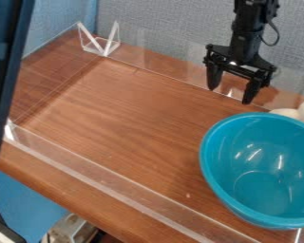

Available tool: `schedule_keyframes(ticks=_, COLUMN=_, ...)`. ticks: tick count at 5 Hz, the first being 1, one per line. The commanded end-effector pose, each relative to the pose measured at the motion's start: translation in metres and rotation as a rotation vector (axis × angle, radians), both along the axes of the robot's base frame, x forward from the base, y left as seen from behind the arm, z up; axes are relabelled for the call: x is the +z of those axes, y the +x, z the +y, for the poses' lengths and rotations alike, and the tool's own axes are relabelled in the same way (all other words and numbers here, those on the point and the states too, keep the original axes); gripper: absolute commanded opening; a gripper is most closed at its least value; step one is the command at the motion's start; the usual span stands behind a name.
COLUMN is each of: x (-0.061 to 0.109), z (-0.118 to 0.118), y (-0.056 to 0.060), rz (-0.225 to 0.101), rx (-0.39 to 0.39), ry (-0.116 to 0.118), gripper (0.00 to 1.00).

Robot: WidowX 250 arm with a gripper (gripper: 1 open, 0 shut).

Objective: Put the mushroom in the blue bowl

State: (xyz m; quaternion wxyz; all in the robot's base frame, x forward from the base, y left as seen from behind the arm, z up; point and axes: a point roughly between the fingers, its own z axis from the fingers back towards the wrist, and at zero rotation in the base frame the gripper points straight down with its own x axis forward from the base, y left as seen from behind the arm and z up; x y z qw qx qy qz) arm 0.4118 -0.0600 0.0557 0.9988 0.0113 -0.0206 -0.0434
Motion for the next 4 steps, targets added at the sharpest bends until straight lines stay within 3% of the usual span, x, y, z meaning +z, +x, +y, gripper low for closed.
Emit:
schedule_keyframes(ticks=1, x=0.0224, z=-0.0048, y=0.0038, rz=-0.075, rx=-0.008, ry=-0.004, gripper=1.0)
schedule_keyframes(ticks=4, x=0.0161, z=-0.009, y=0.005, rz=-0.101, rx=-0.011, ry=0.004, gripper=1.0)
